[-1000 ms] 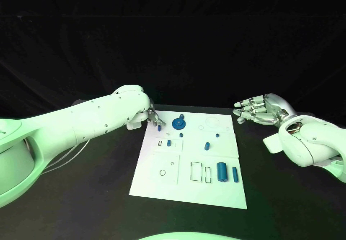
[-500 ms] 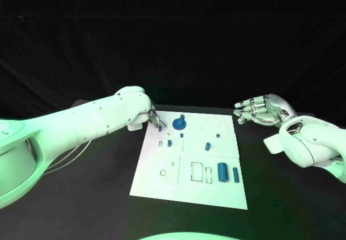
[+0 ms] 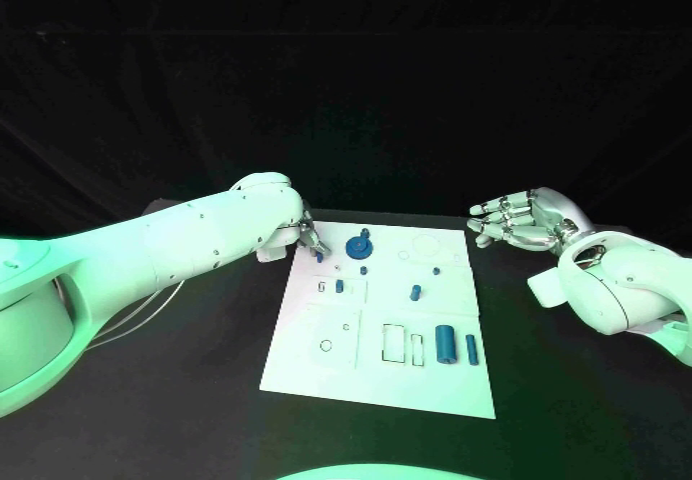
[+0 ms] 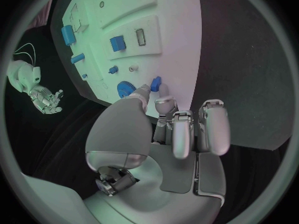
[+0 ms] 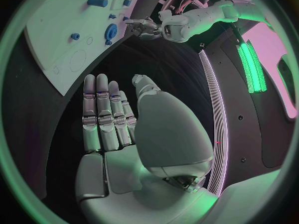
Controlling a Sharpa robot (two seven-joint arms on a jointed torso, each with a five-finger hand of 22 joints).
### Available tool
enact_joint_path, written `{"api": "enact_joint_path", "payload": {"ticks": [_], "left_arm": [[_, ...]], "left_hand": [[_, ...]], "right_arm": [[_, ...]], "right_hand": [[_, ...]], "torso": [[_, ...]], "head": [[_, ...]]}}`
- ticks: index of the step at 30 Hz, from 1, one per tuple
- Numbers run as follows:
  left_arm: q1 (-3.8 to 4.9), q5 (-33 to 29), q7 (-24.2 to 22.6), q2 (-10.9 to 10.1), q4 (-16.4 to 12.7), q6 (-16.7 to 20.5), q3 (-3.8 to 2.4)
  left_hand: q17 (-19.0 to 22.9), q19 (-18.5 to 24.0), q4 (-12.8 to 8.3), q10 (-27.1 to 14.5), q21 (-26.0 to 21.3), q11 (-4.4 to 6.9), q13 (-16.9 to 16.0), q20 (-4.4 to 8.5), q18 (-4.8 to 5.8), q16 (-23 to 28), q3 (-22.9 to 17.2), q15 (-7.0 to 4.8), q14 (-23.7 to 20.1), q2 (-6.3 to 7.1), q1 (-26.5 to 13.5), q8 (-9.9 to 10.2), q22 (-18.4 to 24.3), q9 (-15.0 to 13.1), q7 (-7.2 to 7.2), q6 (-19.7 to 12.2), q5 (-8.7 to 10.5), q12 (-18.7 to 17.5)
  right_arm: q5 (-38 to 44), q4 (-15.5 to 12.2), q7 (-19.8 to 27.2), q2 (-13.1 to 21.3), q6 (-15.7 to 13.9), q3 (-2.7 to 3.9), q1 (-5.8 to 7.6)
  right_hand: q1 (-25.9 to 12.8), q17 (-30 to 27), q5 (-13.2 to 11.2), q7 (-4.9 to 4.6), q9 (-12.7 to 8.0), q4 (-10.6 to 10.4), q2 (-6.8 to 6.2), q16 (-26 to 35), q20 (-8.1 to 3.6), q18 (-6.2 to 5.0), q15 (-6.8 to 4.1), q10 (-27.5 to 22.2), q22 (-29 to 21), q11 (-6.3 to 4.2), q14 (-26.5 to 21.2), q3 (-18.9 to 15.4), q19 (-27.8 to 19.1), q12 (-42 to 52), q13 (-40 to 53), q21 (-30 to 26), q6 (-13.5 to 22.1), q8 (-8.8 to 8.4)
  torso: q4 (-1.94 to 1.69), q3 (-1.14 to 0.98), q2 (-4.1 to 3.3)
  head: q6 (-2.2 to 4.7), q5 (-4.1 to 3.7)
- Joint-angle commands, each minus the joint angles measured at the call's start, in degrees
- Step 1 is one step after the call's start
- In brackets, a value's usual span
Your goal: Assemble the parts on the task board
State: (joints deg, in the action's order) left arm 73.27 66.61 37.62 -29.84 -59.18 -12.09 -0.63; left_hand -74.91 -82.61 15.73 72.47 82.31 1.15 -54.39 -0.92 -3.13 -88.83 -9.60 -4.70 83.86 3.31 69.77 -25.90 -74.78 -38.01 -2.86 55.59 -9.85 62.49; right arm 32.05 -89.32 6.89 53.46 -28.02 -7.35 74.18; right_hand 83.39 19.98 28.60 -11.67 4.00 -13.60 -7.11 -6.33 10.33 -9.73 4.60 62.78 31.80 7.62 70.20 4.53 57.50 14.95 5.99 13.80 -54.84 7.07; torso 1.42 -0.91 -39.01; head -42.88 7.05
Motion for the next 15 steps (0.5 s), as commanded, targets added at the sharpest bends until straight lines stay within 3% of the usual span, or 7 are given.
{"api": "enact_joint_path", "payload": {"ticks": [1,10,15], "left_arm": [[0.00,-2.24,-0.63,0.09,-0.24,-0.63,-0.01],[0.00,-3.55,-0.82,0.06,-0.10,-1.04,-0.01],[0.00,-4.86,-1.11,-0.15,-0.17,-0.44,-0.01]], "left_hand": [[-13.53,0.01,-0.70,-0.85,-0.41,0.10,0.36,-0.30,-0.17,0.33,-1.85,0.13,5.59,-0.72,3.36,0.38,0.11,0.21,0.09,-0.03,-0.38,-0.07],[-13.36,0.09,-0.78,-1.26,-0.43,0.08,1.11,-0.26,-0.17,0.51,-7.95,0.16,5.52,-0.21,9.03,0.37,-0.03,0.66,-0.04,-0.39,-0.41,-0.64],[-13.39,0.03,-2.81,-1.35,-0.32,-0.04,1.53,-0.24,-0.12,0.48,-14.41,0.18,5.52,0.71,12.84,0.10,-0.29,0.44,-0.31,-1.28,-0.69,-1.11]], "right_arm": [[0.28,-0.01,0.69,-0.05,0.63,0.02,-0.05],[0.28,-0.02,0.71,-0.07,0.63,0.02,-0.05],[0.28,-0.02,0.73,-0.08,0.59,0.02,-0.05]], "right_hand": [[-0.45,-0.09,0.24,-0.05,0.07,0.01,0.20,0.20,0.45,-0.62,0.09,-0.46,-0.05,0.11,-0.43,0.29,-0.09,0.24,-0.09,-0.26,0.29,0.24],[-0.45,-0.09,0.24,-0.05,0.07,0.01,0.20,0.20,0.45,-0.62,0.09,-0.46,-0.05,0.11,-0.43,0.29,-0.09,0.24,-0.09,-0.26,0.29,0.24],[-0.42,-0.13,0.31,-0.05,0.07,0.08,0.23,0.26,0.46,-0.63,0.10,-0.48,-0.12,0.11,-0.46,0.37,-0.08,0.28,-0.11,-0.31,0.30,0.26]], "torso": [[-0.01,0.01,-0.02],[0.04,-0.02,0.03],[0.02,-0.01,0.04]], "head": [[-0.06,-0.05],[-0.22,-0.04],[-0.13,-0.08]]}}
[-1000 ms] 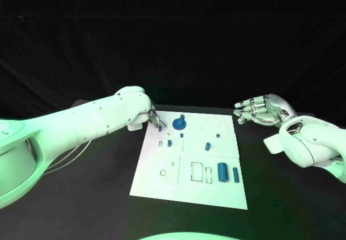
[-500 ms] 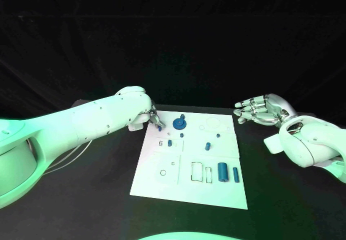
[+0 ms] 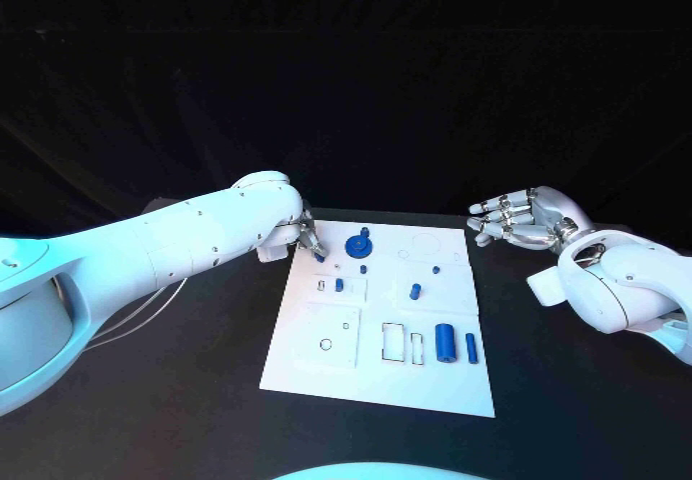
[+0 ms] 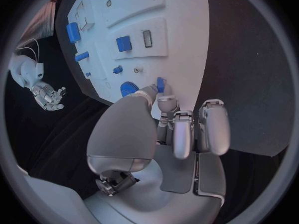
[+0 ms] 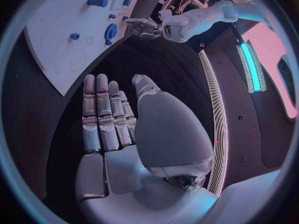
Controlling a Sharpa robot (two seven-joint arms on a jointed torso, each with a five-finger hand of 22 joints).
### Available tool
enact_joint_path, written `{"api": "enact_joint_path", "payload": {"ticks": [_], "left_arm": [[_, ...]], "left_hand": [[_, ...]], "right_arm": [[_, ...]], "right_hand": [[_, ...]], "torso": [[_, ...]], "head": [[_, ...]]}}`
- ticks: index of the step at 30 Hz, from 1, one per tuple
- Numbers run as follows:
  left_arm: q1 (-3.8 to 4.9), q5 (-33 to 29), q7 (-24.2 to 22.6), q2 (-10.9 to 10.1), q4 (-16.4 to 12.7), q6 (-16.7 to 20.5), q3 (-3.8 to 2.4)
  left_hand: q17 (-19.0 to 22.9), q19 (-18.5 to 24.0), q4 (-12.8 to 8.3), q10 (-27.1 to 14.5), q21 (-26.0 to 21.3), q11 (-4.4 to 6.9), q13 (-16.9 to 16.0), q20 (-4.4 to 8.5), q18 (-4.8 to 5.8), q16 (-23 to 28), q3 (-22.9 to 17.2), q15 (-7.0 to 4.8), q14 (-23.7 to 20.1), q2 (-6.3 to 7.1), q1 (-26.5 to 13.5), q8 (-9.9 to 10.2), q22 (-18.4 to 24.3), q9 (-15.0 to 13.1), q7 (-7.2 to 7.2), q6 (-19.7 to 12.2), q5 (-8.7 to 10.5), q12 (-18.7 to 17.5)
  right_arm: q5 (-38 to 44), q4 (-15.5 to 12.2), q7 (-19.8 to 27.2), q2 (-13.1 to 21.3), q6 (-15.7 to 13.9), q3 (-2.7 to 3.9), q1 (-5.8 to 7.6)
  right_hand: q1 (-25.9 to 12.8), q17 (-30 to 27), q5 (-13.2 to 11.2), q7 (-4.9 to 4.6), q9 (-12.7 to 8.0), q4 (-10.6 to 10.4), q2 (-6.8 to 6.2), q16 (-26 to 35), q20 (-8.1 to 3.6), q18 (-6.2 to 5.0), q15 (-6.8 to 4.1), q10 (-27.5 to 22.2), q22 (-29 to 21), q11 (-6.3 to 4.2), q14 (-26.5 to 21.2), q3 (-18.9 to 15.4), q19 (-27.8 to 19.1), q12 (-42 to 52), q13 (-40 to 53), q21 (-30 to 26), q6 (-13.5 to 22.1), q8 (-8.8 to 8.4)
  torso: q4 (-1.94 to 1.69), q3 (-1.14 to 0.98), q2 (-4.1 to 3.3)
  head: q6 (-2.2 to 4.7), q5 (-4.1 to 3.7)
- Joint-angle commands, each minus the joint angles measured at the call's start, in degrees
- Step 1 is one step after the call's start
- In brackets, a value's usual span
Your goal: Assemble the parts on the task board
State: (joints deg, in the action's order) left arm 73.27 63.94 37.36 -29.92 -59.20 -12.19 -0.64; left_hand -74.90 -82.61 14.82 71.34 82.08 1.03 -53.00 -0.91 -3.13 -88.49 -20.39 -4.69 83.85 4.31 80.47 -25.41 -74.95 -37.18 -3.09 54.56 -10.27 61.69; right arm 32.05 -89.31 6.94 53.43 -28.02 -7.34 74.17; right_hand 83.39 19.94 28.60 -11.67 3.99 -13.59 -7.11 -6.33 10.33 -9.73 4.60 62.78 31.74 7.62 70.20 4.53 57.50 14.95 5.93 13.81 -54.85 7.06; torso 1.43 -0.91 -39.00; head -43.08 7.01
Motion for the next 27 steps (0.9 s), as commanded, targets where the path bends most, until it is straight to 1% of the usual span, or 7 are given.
{"api": "enact_joint_path", "payload": {"ticks": [1,4,8,17,20,24,27], "left_arm": [[0.00,-2.39,-0.92,-0.13,-0.21,-0.21,0.00],[-0.01,-3.65,-1.37,-0.56,-0.71,0.49,-0.01],[-0.05,-4.20,-2.16,-1.33,-1.85,1.03,-0.02],[-0.08,-7.10,-3.37,-4.94,-7.22,5.37,-0.06],[-0.07,-7.63,-3.41,-6.60,-9.76,6.44,-0.10],[-0.08,-6.49,-3.41,-8.40,-12.65,7.28,-0.11],[-0.21,-3.81,-3.29,-9.48,-14.49,7.75,-0.11]], "left_hand": [[-13.40,0.02,-2.14,-0.18,-0.07,0.01,0.17,-0.26,-0.12,0.12,-4.62,0.23,5.53,-0.06,2.39,-0.51,-0.16,-0.47,-0.20,-0.33,-0.26,-0.34],[-13.47,0.03,-3.00,0.20,-0.04,-0.21,0.28,-0.51,-0.11,0.05,-9.65,0.57,5.56,1.42,2.25,-1.35,-0.25,-1.08,-0.62,-0.50,-0.17,-0.32],[-13.52,0.00,-3.75,0.69,0.04,-0.35,-0.09,-0.67,-0.09,0.01,-13.44,0.63,5.58,2.71,0.86,-2.24,-0.44,-1.71,-0.58,-0.65,-0.03,0.18],[-13.82,-0.27,-5.10,1.76,0.33,-0.22,-1.28,-0.62,0.00,-0.29,-16.66,0.50,5.70,3.75,-0.48,-3.21,-0.97,-2.30,-0.46,-0.52,0.07,1.40],[-13.87,-0.39,-5.37,2.11,0.45,-0.18,-1.76,-0.60,0.05,-0.34,-17.16,0.46,5.72,3.97,-0.75,-3.40,-1.19,-2.40,-0.41,-0.42,0.08,1.84],[-13.89,-0.49,-5.62,2.33,0.55,-0.13,-2.00,-0.58,0.08,-0.35,-17.58,0.42,5.73,4.18,-0.99,-3.56,-1.36,-2.48,-0.37,-0.34,0.10,2.07],[-13.90,-0.52,-5.69,2.38,0.58,-0.11,-2.03,-0.57,0.09,-0.37,-17.72,0.41,5.73,4.26,-1.07,-3.61,-1.42,-2.51,-0.36,-0.32,0.11,2.12]], "right_arm": [[0.28,-0.03,0.69,-0.06,0.59,0.01,-0.04],[0.27,-0.03,0.71,-0.04,0.55,0.01,-0.04],[0.25,0.01,0.71,-0.02,0.50,0.01,-0.04],[0.19,-0.08,0.75,0.23,0.38,0.01,-0.04],[0.17,-0.16,0.73,0.37,0.35,0.01,-0.04],[0.16,-0.23,0.72,0.44,0.34,0.01,-0.04],[0.15,-0.27,0.71,0.45,0.36,0.01,-0.04]], "right_hand": [[-0.42,-0.08,0.31,-0.05,0.08,0.08,0.23,0.26,0.46,-0.63,0.10,-0.48,-0.06,0.11,-0.46,0.37,-0.07,0.28,-0.05,-0.31,0.31,0.27],[-0.42,-0.08,0.31,-0.05,0.08,0.08,0.23,0.26,0.46,-0.63,0.10,-0.48,-0.06,0.11,-0.46,0.37,-0.07,0.28,-0.05,-0.31,0.31,0.27],[-0.42,-0.08,0.31,-0.05,0.08,0.08,0.23,0.26,0.46,-0.63,0.10,-0.48,-0.06,0.11,-0.46,0.37,-0.07,0.28,-0.05,-0.31,0.31,0.27],[-0.44,-0.10,0.37,-0.06,0.08,0.09,0.24,0.29,0.47,-0.63,0.10,-0.49,-0.10,0.12,-0.47,0.40,-0.07,0.29,-0.07,-0.35,0.32,0.28],[-0.44,-0.10,0.37,-0.06,0.08,0.09,0.24,0.29,0.47,-0.63,0.10,-0.49,-0.10,0.12,-0.47,0.40,-0.07,0.29,-0.07,-0.35,0.32,0.28],[-0.47,-0.11,0.39,-0.06,0.08,0.09,0.25,0.30,0.47,-0.63,0.11,-0.50,-0.12,0.12,-0.47,0.41,-0.07,0.30,-0.07,-0.36,0.32,0.28],[-0.48,-0.11,0.40,-0.06,0.08,0.09,0.25,0.31,0.47,-0.63,0.11,-0.50,-0.14,0.13,-0.47,0.41,-0.06,0.31,-0.08,-0.37,0.32,0.29]], "torso": [[0.00,-0.01,0.03],[-0.05,-0.03,0.03],[-0.12,-0.03,0.10],[0.00,-0.06,0.03],[-0.10,-0.02,0.00],[-0.10,-0.04,0.00],[-0.13,0.06,-0.02]], "head": [[0.07,-0.04],[0.11,0.04],[0.24,0.12],[0.14,0.31],[0.17,0.24],[0.02,0.41],[-0.06,0.50]]}}
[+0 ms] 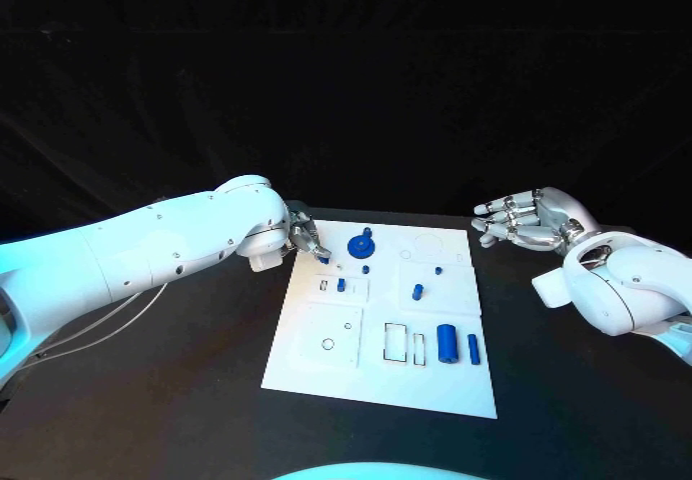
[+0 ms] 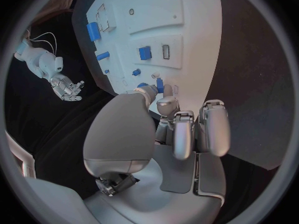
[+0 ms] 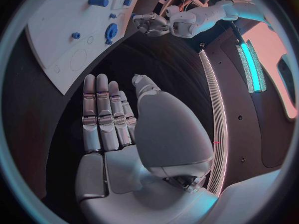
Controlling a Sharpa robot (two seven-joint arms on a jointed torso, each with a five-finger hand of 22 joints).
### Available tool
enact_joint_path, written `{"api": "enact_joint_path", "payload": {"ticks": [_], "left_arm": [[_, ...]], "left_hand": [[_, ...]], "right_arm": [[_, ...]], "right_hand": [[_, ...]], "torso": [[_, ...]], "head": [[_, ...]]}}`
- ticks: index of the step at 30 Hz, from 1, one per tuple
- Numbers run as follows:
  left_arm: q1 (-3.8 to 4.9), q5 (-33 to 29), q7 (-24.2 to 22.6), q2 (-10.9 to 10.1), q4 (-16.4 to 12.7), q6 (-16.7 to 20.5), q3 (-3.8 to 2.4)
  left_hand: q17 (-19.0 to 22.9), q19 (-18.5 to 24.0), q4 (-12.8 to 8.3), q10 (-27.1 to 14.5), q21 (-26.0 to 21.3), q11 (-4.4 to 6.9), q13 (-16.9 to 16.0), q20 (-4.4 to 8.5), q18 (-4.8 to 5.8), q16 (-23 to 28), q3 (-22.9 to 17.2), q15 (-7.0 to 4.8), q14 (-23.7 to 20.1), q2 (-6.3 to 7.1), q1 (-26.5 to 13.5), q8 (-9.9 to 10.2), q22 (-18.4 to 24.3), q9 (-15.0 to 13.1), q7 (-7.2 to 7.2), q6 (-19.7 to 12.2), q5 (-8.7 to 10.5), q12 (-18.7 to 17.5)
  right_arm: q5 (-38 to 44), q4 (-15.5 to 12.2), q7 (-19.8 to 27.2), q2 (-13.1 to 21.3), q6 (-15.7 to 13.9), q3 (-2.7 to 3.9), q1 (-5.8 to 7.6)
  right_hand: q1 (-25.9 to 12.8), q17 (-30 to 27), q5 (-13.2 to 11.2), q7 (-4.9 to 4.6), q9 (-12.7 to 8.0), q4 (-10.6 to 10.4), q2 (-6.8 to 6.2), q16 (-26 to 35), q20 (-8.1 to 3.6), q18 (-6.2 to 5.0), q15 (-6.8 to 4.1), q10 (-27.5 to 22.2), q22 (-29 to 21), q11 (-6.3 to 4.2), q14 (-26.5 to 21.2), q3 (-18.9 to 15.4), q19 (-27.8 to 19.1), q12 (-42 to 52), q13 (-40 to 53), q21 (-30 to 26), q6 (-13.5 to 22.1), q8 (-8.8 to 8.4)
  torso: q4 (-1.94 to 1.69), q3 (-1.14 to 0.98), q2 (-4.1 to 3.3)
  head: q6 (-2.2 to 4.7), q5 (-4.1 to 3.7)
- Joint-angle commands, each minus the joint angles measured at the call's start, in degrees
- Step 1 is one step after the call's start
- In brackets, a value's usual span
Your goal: Assemble the parts on the task board
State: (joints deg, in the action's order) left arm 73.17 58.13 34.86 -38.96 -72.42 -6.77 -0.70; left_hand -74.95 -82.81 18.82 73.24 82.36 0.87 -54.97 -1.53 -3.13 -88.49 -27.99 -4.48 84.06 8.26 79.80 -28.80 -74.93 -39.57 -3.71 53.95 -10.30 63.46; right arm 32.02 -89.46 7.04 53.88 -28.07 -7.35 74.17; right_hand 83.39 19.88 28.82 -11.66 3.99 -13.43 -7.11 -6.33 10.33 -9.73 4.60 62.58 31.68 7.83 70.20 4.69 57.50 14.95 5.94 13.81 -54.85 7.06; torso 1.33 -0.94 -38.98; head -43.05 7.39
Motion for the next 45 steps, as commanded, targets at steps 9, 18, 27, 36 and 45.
{"api": "enact_joint_path", "payload": {"ticks": [9,18,27,36,45], "left_arm": [[-1.44,6.11,0.40,-2.83,-5.54,4.13,0.00],[-3.22,7.66,1.25,-3.64,-7.89,4.37,0.02],[-4.13,8.92,1.65,-3.59,-8.82,3.57,0.03],[-4.25,11.21,2.19,-3.48,-8.95,1.27,0.03],[-4.28,12.12,2.49,-3.38,-8.84,-0.60,0.03]], "left_hand": [[-13.90,-0.54,-10.43,1.00,0.54,0.19,-0.65,0.13,0.18,-0.40,-11.79,0.07,5.54,1.03,-0.94,-0.66,-1.86,-0.32,0.37,0.52,0.10,0.90],[-13.91,-0.64,-10.67,1.24,0.63,0.24,-0.85,0.16,0.22,-0.41,-12.62,0.03,5.54,1.40,-1.39,-0.87,-2.03,-0.41,0.42,0.63,0.13,1.11],[-13.91,-0.65,-10.76,1.27,0.65,0.26,-0.79,0.17,0.22,-0.41,-12.95,0.01,5.55,1.57,-1.62,-0.99,-2.06,-0.46,0.45,0.68,0.14,1.09],[-13.90,-0.84,-10.92,1.55,0.85,0.32,-1.04,0.21,0.30,-0.41,-13.37,-0.03,5.54,1.96,-2.08,-1.29,-2.42,-0.63,0.54,0.80,0.19,1.36],[-13.91,-0.84,-10.95,1.56,0.84,0.35,-0.93,0.22,0.29,-0.41,-13.50,-0.05,5.55,2.02,-2.21,-1.39,-2.42,-0.68,0.56,0.82,0.20,1.32]], "right_arm": [[0.17,-0.22,0.59,-0.01,0.45,0.01,-0.03],[0.09,-0.15,0.61,-0.04,0.56,0.01,-0.03],[-0.29,-0.06,0.89,-0.04,0.47,0.01,-0.06],[-0.19,-0.11,1.31,0.11,0.20,0.01,-0.07],[-0.36,-0.20,1.28,0.10,0.41,0.01,-0.07]], "right_hand": [[-0.48,-0.06,0.18,-0.07,0.09,-0.07,0.25,0.31,0.48,-0.63,0.11,-0.29,-0.08,-0.08,-0.47,0.25,-0.07,0.31,-0.09,-0.37,0.33,0.29],[-0.48,-0.06,0.18,-0.07,0.09,-0.07,0.25,0.31,0.48,-0.63,0.11,-0.29,-0.08,-0.08,-0.47,0.25,-0.07,0.31,-0.09,-0.37,0.33,0.29],[-0.64,-0.10,0.33,-0.08,0.09,-0.11,0.33,0.37,0.50,-0.63,0.13,-0.31,-0.20,-0.06,-0.46,0.31,-0.04,0.37,-0.12,-0.45,0.33,0.33],[-0.68,-0.12,0.49,-0.05,0.11,-0.09,0.40,0.38,0.50,-0.65,0.11,-0.28,-0.28,-0.09,-0.39,0.39,0.02,0.43,-0.15,-0.48,0.28,0.40],[-0.69,-0.13,0.60,-0.04,0.11,-0.09,0.41,0.38,0.50,-0.66,0.10,-0.27,-0.31,-0.10,-0.37,0.42,0.04,0.45,-0.16,-0.50,0.27,0.42]], "torso": [[0.02,0.08,0.02],[0.04,0.10,0.01],[0.14,0.09,-0.03],[0.07,0.04,-0.09],[0.15,0.06,-0.06]], "head": [[-0.28,0.49],[-0.30,0.71],[-0.31,0.81],[-0.29,0.67],[-0.34,0.93]]}}
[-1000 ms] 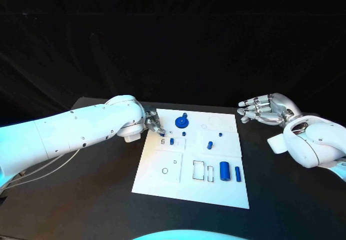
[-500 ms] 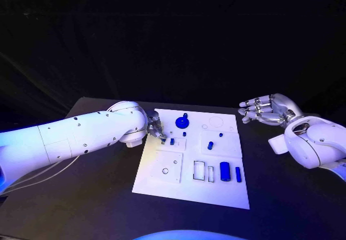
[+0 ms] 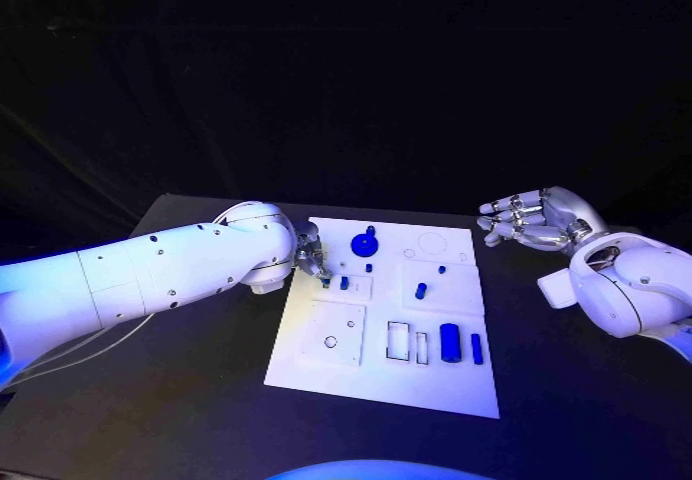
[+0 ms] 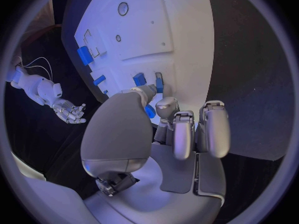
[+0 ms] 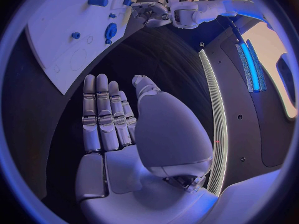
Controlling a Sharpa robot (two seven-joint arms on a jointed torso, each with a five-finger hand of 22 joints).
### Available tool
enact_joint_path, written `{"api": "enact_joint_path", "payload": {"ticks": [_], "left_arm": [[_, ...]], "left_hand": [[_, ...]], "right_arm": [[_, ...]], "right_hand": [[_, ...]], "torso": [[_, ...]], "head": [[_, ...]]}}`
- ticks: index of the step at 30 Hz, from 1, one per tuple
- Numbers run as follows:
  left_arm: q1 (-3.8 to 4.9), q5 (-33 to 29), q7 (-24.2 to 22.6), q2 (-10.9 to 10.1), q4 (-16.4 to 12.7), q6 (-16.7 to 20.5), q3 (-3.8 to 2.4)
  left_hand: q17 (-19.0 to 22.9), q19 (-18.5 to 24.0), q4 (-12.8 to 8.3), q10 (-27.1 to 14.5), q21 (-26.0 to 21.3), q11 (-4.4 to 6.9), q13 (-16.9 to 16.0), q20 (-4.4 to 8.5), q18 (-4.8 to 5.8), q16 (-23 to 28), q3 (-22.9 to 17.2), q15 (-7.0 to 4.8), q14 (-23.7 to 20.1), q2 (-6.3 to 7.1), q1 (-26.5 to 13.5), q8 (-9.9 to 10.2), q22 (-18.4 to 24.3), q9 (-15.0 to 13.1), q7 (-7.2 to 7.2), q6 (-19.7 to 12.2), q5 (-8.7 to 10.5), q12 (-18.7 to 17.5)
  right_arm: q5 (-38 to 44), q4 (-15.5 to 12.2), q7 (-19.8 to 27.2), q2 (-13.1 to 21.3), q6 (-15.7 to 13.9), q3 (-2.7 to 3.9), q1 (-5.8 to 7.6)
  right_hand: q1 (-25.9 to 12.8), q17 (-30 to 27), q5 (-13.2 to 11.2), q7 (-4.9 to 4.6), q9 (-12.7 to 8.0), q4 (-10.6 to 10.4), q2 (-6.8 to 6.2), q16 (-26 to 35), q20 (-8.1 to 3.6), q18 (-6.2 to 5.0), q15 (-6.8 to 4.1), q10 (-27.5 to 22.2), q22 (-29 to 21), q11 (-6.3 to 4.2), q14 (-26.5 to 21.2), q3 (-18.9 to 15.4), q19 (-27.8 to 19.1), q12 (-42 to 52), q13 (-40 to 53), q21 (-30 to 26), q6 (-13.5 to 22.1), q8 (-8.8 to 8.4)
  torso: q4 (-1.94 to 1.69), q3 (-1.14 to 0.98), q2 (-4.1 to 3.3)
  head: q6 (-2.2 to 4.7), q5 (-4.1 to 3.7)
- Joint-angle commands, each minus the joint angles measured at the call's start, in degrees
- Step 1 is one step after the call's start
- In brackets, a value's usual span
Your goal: Assemble the parts on the task board
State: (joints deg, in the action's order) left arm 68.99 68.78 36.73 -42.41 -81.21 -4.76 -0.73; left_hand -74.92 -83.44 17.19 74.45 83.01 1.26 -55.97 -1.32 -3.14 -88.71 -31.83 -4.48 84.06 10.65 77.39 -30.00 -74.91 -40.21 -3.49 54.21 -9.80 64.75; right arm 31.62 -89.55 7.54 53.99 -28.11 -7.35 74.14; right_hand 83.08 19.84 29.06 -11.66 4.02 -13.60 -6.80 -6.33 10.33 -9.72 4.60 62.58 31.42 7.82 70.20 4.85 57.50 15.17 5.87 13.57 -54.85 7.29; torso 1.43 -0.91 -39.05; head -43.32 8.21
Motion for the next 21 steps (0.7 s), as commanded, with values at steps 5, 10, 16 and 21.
{"api": "enact_joint_path", "payload": {"ticks": [5,10,16,21], "left_arm": [[-0.11,1.61,0.72,-0.09,-0.30,-3.55,0.06],[-0.13,1.49,0.64,-0.19,-0.73,-4.23,0.07],[-0.19,1.40,0.56,-0.22,-1.12,-4.60,0.11],[-0.25,1.29,0.53,-0.23,-1.21,-4.58,0.13]], "left_hand": [[-13.93,-0.24,-9.33,0.32,0.23,-0.03,0.17,0.02,0.31,-0.18,-9.72,-0.06,5.55,-0.33,0.12,-0.24,-2.49,-0.08,0.35,0.56,-0.30,-0.04],[-13.93,-0.19,-9.39,0.28,0.18,-0.01,0.31,0.02,0.29,-0.18,-9.83,-0.07,5.55,-0.16,-0.04,-0.34,-2.41,-0.14,0.38,0.55,-0.29,-0.13],[-13.93,-0.19,-9.42,0.31,0.19,0.00,0.27,0.02,0.29,-0.18,-9.90,-0.08,5.55,-0.05,-0.13,-0.40,-2.42,-0.17,0.40,0.55,-0.29,-0.10],[-13.93,-0.20,-9.38,0.38,0.20,0.02,0.21,0.01,0.30,-0.18,-9.98,-0.09,5.55,0.08,-0.39,-0.54,-2.45,-0.25,0.43,0.59,-0.27,-0.03]], "right_arm": [[0.01,-0.23,0.74,-0.02,0.56,0.02,-0.05],[-0.02,-0.37,0.64,-0.08,0.78,0.02,-0.08],[-0.04,-0.67,0.52,-0.16,1.03,0.02,-0.13],[-0.10,-0.70,0.50,-0.17,1.06,0.02,-0.16]], "right_hand": [[-0.38,-0.08,0.36,-0.04,0.08,0.08,0.10,0.38,0.50,-0.66,0.10,-0.27,-0.05,-0.10,-0.37,0.26,0.04,0.23,-0.09,-0.26,0.27,0.19],[-0.54,-0.11,0.56,-0.05,0.08,0.04,0.09,0.42,0.51,-0.67,0.10,-0.29,-0.15,-0.09,-0.34,0.29,0.09,0.27,-0.13,-0.32,0.28,0.22],[-0.69,-0.14,0.64,-0.07,0.08,0.00,0.07,0.46,0.53,-0.66,0.12,-0.33,-0.22,-0.07,-0.35,0.28,0.10,0.29,-0.15,-0.36,0.31,0.23],[-0.78,-0.15,0.68,-0.08,0.07,-0.02,0.05,0.49,0.54,-0.66,0.14,-0.35,-0.26,-0.05,-0.36,0.26,0.11,0.31,-0.17,-0.40,0.34,0.23]], "torso": [[-0.05,0.05,0.01],[-0.02,0.05,-0.01],[-0.01,0.02,0.03],[0.03,0.00,0.03]], "head": [[-0.05,0.15],[-0.20,0.21],[-0.14,0.22],[-0.17,0.24]]}}
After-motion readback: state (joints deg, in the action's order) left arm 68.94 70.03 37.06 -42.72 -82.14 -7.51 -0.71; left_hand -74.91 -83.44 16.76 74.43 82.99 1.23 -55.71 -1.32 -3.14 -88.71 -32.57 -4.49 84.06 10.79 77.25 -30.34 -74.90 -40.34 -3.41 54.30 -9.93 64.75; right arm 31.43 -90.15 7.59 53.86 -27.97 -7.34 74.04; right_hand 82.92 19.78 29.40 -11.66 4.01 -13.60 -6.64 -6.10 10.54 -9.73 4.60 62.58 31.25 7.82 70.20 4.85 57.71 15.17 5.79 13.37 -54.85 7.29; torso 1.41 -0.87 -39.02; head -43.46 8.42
